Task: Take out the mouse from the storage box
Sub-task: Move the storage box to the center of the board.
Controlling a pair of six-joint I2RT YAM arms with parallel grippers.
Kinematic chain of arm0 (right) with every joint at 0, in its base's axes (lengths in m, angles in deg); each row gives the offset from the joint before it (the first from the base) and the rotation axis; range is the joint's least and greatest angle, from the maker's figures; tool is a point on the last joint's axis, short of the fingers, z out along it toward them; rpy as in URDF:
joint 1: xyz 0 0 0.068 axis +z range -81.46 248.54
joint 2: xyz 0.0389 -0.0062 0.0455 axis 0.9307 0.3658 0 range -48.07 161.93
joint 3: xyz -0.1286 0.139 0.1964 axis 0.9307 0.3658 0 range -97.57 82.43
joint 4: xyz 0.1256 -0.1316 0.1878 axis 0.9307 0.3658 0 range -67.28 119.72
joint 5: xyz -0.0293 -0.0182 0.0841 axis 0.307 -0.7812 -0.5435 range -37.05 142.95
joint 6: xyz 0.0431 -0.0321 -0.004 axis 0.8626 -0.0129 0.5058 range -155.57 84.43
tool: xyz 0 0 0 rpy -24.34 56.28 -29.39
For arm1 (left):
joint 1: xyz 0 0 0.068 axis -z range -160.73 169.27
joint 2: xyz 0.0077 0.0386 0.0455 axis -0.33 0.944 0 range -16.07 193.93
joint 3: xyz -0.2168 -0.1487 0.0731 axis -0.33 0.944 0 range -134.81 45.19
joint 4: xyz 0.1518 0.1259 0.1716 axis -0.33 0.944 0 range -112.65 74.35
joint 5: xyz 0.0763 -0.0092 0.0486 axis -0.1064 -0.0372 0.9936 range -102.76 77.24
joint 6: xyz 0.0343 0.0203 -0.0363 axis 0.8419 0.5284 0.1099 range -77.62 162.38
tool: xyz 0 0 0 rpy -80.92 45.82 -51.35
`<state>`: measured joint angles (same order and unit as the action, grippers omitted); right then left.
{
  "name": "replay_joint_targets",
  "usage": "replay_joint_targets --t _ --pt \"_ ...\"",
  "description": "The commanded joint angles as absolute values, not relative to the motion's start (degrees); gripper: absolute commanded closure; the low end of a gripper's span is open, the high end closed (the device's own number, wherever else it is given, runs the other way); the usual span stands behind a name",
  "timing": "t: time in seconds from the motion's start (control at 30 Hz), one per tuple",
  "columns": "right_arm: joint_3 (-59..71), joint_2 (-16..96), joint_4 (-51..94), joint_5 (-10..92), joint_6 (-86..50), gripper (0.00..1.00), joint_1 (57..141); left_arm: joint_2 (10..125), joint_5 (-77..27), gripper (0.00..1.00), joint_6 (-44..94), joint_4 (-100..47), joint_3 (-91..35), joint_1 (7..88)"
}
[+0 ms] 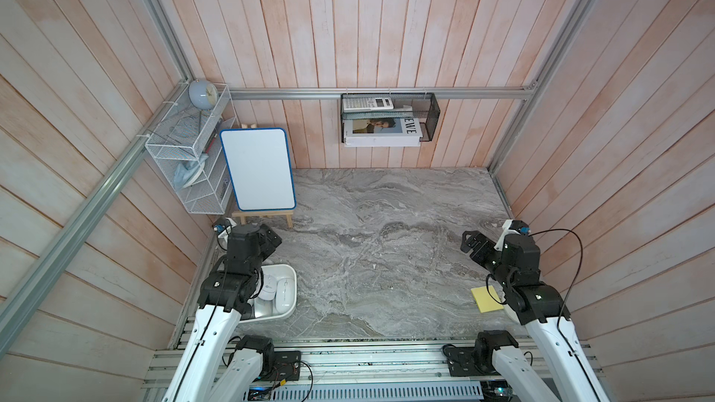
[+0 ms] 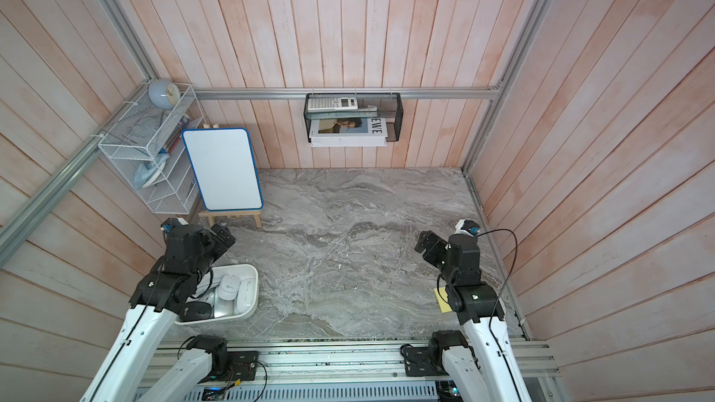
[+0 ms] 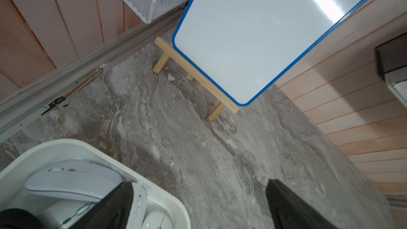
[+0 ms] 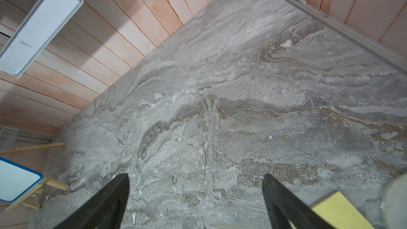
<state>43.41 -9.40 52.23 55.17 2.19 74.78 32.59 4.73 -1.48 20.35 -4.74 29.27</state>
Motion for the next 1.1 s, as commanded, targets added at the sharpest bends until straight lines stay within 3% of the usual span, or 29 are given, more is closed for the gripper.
replay_joint_targets --t 0.0,0.23,0.53,0.87,1.07 --pt "40.79 -6.97 56.39 53.07 3.14 0.02 77.14 37.71 9.58 0.0 -5.18 32.31 -8.17 37.21" --pt "40.53 -3.33 56.81 61.73 4.5 0.02 89.79 44.19 15.66 0.0 -16.1 40.19 -7.51 48.91" --pt "41.04 1.69 55.81 67.67 7.73 0.02 102.4 45.47 8.51 0.0 -17.38 31.12 -0.06 50.3" --pt "42.02 4.62 54.53 68.39 9.56 0.02 106.86 53.16 -1.5 0.0 -18.35 17.67 4.4 50.62" --pt "42.37 5.27 54.71 69.33 9.56 0.02 107.34 59.24 -1.33 0.0 -18.55 15.53 -1.03 55.76"
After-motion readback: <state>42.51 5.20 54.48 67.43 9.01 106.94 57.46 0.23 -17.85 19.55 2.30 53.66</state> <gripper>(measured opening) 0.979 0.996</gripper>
